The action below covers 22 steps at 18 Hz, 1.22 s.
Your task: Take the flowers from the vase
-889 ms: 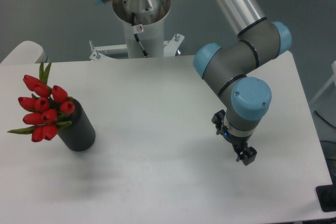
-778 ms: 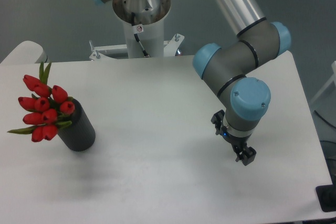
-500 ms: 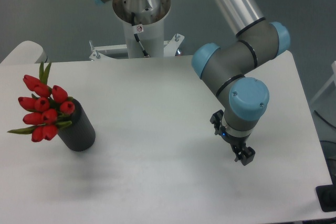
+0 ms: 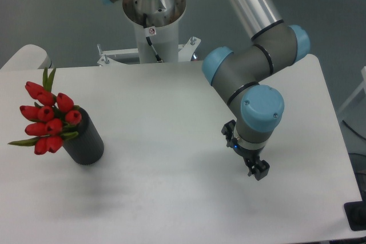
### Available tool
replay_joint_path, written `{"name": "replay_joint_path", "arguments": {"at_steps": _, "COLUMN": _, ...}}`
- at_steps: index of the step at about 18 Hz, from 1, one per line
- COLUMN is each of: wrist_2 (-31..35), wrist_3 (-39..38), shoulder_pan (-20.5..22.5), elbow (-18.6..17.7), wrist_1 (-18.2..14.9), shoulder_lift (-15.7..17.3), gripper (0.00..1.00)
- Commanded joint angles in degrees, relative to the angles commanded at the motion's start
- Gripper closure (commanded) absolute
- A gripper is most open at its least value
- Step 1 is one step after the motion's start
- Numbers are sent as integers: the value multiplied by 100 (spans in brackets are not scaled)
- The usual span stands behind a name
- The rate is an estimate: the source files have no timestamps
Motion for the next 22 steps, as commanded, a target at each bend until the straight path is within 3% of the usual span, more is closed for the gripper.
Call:
{"name": "replay_joint_path", "arguments": {"at_steps": 8, "wrist_2": -1336, "wrist_3": -404, "shoulder_pan": -132, "elbow": -606, "wrist_1": 9, "shoulder_lift": 448, "gripper": 0}}
{"name": "replay_joint_path", "arguments": {"at_steps": 16, "wrist_2": -3832, "wrist_3": -756, "shoulder_pan": -44, "elbow": -1080, "wrist_1": 9, "shoulder_lift": 808, "gripper": 0}}
{"name": "replay_joint_path", "arguments": {"at_steps": 22, "wrist_2": -3975, "wrist_3": -686, "shoulder_pan": -35, "elbow": -1810, "wrist_1": 105, "shoulder_lift": 1265, "gripper": 0}}
